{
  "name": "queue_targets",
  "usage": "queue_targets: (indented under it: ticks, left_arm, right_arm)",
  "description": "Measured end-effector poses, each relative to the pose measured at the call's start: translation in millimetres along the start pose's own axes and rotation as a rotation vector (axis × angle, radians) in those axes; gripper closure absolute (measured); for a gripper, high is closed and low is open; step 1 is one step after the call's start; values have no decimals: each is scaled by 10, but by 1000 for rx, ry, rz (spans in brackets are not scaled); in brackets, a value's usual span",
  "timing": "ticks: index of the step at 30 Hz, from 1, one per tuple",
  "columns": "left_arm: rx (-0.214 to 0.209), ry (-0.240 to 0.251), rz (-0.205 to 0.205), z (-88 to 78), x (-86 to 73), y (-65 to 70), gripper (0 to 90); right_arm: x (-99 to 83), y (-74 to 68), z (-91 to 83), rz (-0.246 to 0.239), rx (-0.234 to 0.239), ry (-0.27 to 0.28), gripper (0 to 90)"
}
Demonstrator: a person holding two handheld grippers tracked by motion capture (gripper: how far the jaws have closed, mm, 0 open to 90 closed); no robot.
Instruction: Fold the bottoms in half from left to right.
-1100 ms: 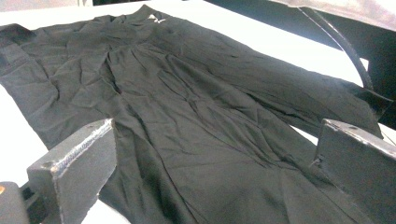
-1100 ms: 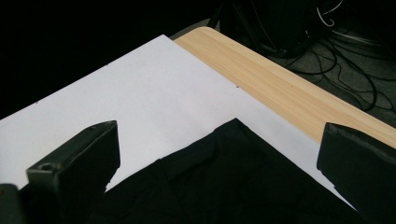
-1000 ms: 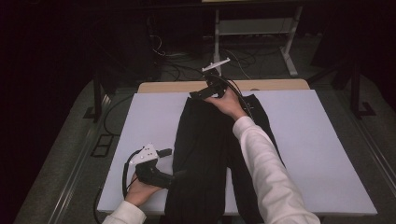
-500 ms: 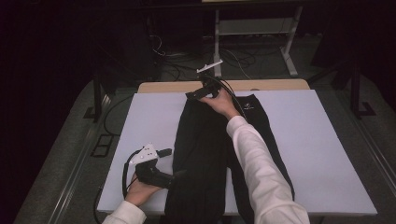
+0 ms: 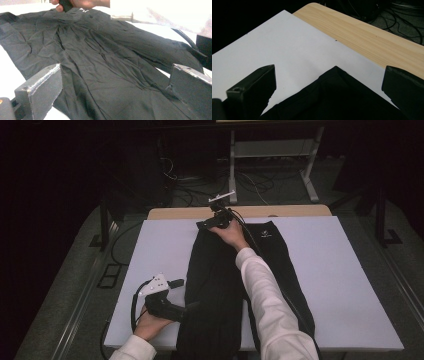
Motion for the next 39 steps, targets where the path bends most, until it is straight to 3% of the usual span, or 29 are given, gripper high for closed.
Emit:
queue_targets:
  ticks: [9,21,22,25,35,39]
  left_arm:
    - [-1,-3,1,4,-2,2,0]
    - [4,-2,1,4,-1,-8,0]
    - [6,1,-1,-2,2,-10,0]
    - [8,8,-6,-9,7,-13,0]
    - [6,3,-3,-2,2,-13,0]
    - [6,6,-3,-5,7,-9,0]
  right_arm:
    - [-107,-74,116,3,12,-39,41]
    - [-218,-180,227,-10,24,-87,248]
    - [-222,-187,248,-9,11,-94,306]
    - [-223,-194,272,-17,-2,-99,320]
    - [-222,-215,365,-48,-78,-133,558]
    - [-219,-226,372,-50,-87,-131,620]
Point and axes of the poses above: each handheld gripper's, and its own axes: z roughly forward along the jaws, x roughly out of its top, y roughly to its right, the point moved 8 cm from there along z, roughly forward along the jaws, and after that the axes turned 12 degrees about -x, right-handed, at the moved point
